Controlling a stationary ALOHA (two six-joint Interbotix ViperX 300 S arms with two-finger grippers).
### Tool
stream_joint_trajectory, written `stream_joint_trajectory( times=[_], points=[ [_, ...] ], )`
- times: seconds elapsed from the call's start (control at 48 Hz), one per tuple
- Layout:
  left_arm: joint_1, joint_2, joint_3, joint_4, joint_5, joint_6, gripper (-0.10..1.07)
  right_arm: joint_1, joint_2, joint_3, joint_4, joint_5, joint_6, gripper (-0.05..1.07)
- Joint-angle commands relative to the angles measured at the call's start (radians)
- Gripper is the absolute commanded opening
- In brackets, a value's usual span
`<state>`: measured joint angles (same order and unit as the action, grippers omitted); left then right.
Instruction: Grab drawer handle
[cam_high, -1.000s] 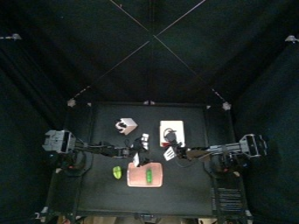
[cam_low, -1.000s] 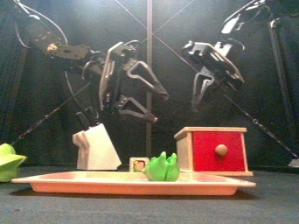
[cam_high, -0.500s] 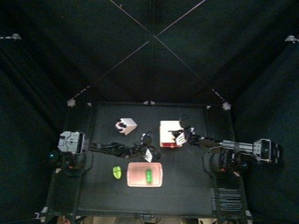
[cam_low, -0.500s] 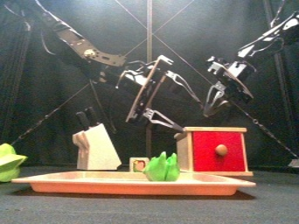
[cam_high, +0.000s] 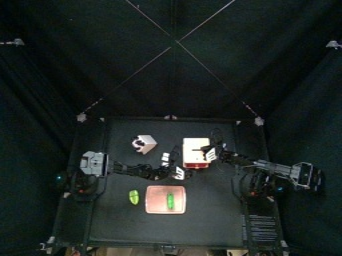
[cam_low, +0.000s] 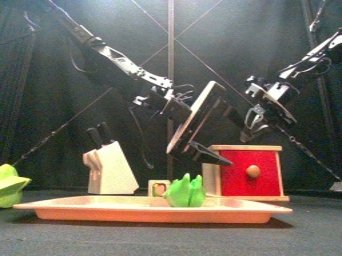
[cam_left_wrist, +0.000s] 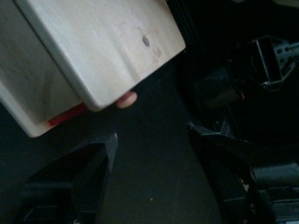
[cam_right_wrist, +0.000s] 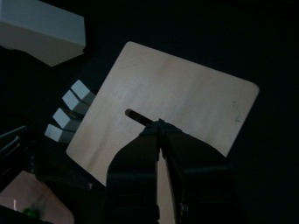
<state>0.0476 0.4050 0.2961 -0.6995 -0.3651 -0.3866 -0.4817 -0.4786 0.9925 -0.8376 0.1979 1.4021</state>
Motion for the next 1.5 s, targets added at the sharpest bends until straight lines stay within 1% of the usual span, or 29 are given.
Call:
stream_joint_trajectory(
  times=[0.0,0.229,0.542,0.833,1.188,1.479],
  points=[
    [0.015,-0.002,-0.049,-0.017,-0.009,0.002,0.97,-0.014,-0.003,-0.011,-0.003,-0.006,0.0,0.35],
    [0.032,0.017,-0.061,-0.069,-0.009,0.002,0.97,-0.035,0.032,-0.002,-0.002,-0.006,0.0,0.35],
    [0.04,0.035,-0.08,-0.092,-0.009,0.002,0.97,-0.041,0.069,0.005,0.023,-0.005,0.0,0.35],
    [0.041,0.064,-0.117,-0.147,-0.009,0.0,0.97,-0.041,0.069,0.006,0.026,-0.005,0.002,0.35],
    [0.041,0.118,-0.193,-0.207,-0.009,0.002,0.96,-0.037,0.067,0.006,0.028,-0.005,0.002,0.35],
    [0.041,0.127,-0.19,-0.242,-0.009,0.0,0.96,-0.035,0.069,0.006,0.028,-0.005,0.002,0.35]
  ],
)
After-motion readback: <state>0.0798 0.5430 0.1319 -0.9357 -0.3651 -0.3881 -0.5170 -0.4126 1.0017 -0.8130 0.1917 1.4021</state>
